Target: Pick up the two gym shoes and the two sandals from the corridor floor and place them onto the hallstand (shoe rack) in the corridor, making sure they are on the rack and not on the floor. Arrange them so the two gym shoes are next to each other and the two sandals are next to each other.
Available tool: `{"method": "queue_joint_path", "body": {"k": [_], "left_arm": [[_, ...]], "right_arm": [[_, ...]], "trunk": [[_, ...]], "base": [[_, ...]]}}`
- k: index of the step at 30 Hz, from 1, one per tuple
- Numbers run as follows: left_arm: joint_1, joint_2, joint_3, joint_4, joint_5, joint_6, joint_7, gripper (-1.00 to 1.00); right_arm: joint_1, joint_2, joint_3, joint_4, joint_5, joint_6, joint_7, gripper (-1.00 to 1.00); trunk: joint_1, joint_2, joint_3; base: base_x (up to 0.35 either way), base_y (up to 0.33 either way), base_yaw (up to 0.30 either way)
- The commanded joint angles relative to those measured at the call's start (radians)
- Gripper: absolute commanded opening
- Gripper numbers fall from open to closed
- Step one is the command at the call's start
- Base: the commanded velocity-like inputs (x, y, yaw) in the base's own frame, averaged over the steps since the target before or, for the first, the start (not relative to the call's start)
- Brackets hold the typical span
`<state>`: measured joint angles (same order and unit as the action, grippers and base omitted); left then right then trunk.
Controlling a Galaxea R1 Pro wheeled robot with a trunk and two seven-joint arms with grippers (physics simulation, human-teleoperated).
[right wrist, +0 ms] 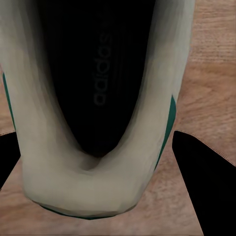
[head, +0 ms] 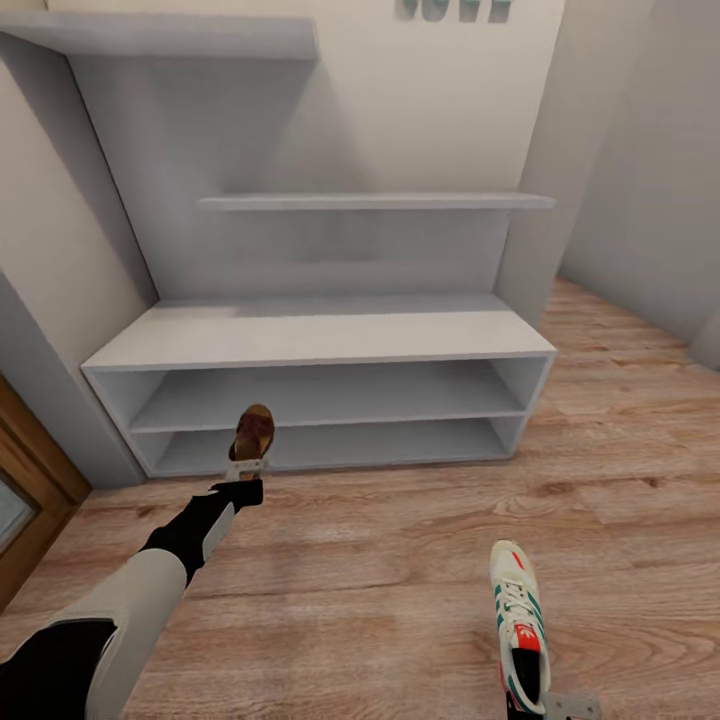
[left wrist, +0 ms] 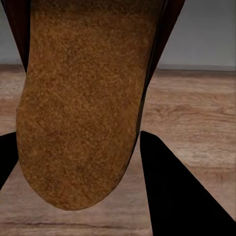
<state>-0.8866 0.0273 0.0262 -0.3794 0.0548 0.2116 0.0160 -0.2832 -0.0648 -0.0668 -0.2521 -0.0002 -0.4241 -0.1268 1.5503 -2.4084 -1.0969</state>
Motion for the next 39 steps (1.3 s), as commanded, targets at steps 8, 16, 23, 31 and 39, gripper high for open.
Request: {"method": "queue_joint_path", "body": {"k": [8,16,23,31,39], "left_arm": [[0.009,0.002,-0.001,-0.007,0.002,0.033,0.011,-1.0],[0.009,0.002,-0.001,-0.007,0.0,0.032,0.012,-1.0],[0.009,0.003,0.003,-0.007,0.003,0.031,0.012,-1.0],[0.009,0.005,0.007,-0.007,0.003,0.03,0.012,-1.0],[0.009,0.005,0.007,-0.007,0.003,0.029,0.012,-1.0]], "right_arm": [[-0.001,-0.001,-0.003,0.001,0.001,-0.004,0.003,-1.0],[-0.001,-0.001,-0.003,0.001,0.002,-0.004,0.004,-1.0],[-0.001,-0.001,-0.004,0.001,0.002,-0.004,0.004,-1.0],[-0.001,-0.001,-0.004,0.001,0.002,-0.004,0.004,-1.0],[-0.001,-0.001,-0.004,0.002,0.002,-0.004,0.004,-1.0]], "trunk": [[0.011,-0.022,-0.019],[0.011,-0.022,-0.019],[0.011,-0.022,-0.019],[0.011,-0.022,-0.019],[0.011,-0.022,-0.019]], "base": [[0.012,0.0,0.0],[0.259,0.0,0.0],[0.332,0.0,0.0],[0.338,0.0,0.0],[0.338,0.0,0.0]]}}
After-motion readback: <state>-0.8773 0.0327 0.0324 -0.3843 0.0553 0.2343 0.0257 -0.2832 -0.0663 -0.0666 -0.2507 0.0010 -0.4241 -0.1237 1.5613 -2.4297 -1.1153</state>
